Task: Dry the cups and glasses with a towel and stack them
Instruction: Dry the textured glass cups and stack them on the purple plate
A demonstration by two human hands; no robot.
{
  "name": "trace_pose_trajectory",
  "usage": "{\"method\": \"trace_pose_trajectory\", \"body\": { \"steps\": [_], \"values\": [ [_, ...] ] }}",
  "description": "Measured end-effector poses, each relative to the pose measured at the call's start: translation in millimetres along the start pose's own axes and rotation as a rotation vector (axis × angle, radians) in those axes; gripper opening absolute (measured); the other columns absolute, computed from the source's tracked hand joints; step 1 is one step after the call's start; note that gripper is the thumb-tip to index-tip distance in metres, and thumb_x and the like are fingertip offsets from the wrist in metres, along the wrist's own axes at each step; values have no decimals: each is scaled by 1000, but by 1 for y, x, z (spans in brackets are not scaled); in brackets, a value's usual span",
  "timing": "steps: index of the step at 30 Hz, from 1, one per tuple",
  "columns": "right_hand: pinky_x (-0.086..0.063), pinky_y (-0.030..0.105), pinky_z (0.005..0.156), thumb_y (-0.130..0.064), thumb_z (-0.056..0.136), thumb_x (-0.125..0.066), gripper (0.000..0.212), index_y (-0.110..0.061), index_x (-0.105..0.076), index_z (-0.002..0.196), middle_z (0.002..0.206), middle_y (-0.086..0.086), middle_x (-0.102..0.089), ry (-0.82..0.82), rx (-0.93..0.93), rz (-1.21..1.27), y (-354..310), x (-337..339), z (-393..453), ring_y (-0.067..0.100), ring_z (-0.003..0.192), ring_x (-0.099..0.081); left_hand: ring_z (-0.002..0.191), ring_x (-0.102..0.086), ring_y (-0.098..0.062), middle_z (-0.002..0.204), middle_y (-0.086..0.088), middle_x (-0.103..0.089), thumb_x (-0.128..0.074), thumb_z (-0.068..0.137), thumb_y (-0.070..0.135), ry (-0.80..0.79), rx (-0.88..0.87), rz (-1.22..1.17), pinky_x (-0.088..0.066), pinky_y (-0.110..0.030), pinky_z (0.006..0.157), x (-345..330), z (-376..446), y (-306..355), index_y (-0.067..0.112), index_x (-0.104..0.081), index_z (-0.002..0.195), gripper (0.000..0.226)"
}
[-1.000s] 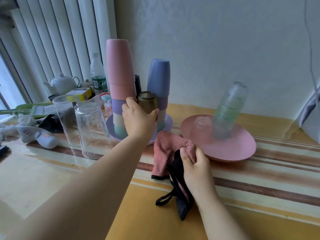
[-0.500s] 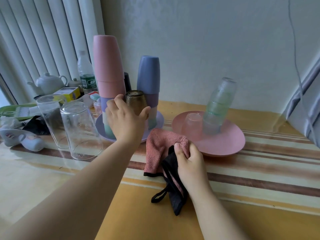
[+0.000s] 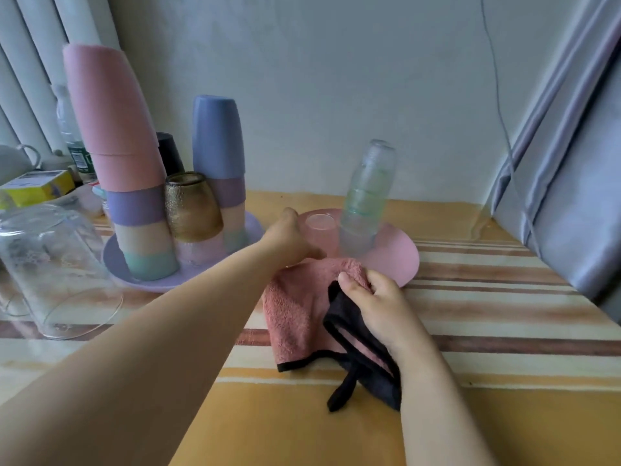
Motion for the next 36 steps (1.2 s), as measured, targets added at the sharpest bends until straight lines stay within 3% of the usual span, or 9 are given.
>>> {"method": "trace_pose_trajectory", "body": {
  "steps": [8, 16, 20, 23, 25, 28, 30, 33, 36],
  "values": [
    [-49, 32, 90, -41, 91, -55, 29, -15, -65, 100, 104, 6, -70, -10, 4, 0, 2, -3, 3, 16, 99, -65, 112, -56, -26, 126, -6, -58, -85, 67, 26, 5, -51, -7, -48, -35, 89, -13, 15, 4, 12, -44, 131, 77],
    [-47, 23, 84, -36, 92, -56, 15, -24, -66, 92, 95, -11, -70, 12, 25, 18, -5, -4, 1, 2, 92, -63, 85, -60, -7, 101, 8, -58, -81, 73, 15, 182, -213, -420, -48, -10, 62, 47, -47, 16, 21, -48, 130, 65],
    [-42, 23, 90, -34, 94, -54, 12, -31, -66, 93, 104, -17, -66, 31, 36, 118, -14, -9, -1, -1, 98, -59, 98, -65, -13, 110, 2, -62, -80, 50, 44, 131, -198, -563, -56, -30, 83, 59, -98, -10, 28, -47, 125, 83],
    [-33, 22, 101, -40, 95, -48, 37, -22, -58, 126, 126, -18, -52, 77, -4, 178, -16, -12, -5, 1, 116, -48, 104, -64, -16, 112, 1, -65, -76, 48, 57, 140, -139, -576, -52, -39, 94, 59, -130, -41, 29, -51, 115, 77],
    [-42, 30, 101, -47, 94, -45, 38, -23, -65, 116, 122, -7, -63, 60, -47, 236, -21, -22, -12, 11, 113, -57, 102, -65, -13, 108, 5, -69, -76, 51, 58, 171, -109, -585, -52, -40, 94, 59, -145, -58, 31, -56, 113, 71],
    [-52, 32, 86, -51, 91, -46, 38, -25, -73, 94, 99, -1, -74, -113, -110, 506, -34, -67, -29, 17, 96, -68, 98, -66, -8, 104, 10, -71, -80, 62, 50, 256, -92, -587, -54, -35, 91, 63, -157, -76, 28, -59, 119, 64],
    [-48, 32, 98, -57, 88, -48, 43, -30, -62, 119, 121, -5, -66, -207, -60, 522, -42, -104, -38, 11, 112, -61, 96, -68, -7, 100, 11, -73, -79, 70, 37, 256, -104, -615, -54, -32, 87, 62, -160, -82, 31, -60, 116, 50],
    [-28, 32, 115, -60, 81, -48, 64, -46, -29, 140, 146, -17, -37, -33, 116, 277, -50, -118, -43, 2, 134, -36, 103, -67, -5, 106, 13, -73, -73, 75, 20, 162, -205, -605, -51, -22, 87, 54, -160, -76, 26, -63, 120, 47],
    [-40, 26, 103, -60, 89, -43, 36, -44, -46, 121, 122, -17, -56, 90, 72, 305, -41, -104, -39, -3, 113, -52, 103, -66, -7, 111, 9, -72, -70, 77, 25, 39, -248, -648, -51, -26, 92, 44, -160, -69, 23, -61, 127, 51]
  ]
}}
Point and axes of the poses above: each hand's wrist, its own z-axis towards the middle knuckle, its own x-axis out of the back of the hand, y = z × x, the point moved 10 cm from there along z, towards the middle knuckle
